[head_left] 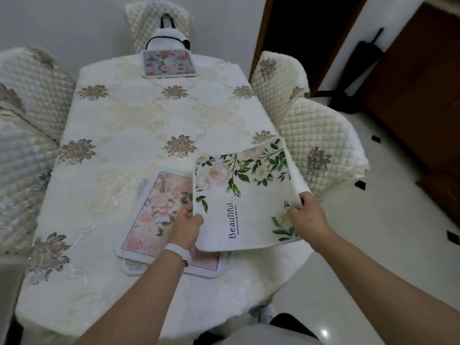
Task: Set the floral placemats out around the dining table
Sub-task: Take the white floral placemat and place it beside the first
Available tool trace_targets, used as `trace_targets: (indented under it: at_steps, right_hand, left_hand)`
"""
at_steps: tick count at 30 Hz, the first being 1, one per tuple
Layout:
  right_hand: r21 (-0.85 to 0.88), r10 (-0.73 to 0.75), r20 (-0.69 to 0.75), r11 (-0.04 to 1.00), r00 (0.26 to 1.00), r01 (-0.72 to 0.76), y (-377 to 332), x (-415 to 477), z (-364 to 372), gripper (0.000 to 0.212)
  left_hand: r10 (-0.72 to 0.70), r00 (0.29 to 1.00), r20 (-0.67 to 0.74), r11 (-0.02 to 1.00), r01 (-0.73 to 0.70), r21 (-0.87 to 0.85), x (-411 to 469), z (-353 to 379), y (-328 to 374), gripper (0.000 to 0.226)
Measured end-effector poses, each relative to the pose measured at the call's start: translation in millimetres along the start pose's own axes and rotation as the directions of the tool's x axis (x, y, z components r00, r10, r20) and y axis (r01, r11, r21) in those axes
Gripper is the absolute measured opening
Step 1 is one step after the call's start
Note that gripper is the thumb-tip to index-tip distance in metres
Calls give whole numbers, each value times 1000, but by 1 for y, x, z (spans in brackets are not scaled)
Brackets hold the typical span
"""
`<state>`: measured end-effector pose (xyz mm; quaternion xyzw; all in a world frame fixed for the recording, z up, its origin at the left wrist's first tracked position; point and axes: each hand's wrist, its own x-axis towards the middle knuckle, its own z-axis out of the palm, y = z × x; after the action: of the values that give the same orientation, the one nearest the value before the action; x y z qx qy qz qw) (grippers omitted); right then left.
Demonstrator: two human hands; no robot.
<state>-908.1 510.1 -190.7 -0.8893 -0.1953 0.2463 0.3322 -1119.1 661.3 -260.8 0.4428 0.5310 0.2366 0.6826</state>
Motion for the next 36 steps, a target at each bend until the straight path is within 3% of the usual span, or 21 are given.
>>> trace_targets:
  at_steps: [12,20,36]
  right_hand:
    - [177,92,-225,983,970,-52,79,1,-98,13]
    - [312,219,-254,941,942,-135,178,16,-183,12]
    - [562,368,-334,817,868,-130,340,53,-378,16]
  left_hand:
    - [82,974,210,995,-92,38,-20,126,11,31]
    - [113,959,261,982,-148,120,-70,243,-1,30]
    - [138,916,377,921,-258,292,-142,509,-20,27]
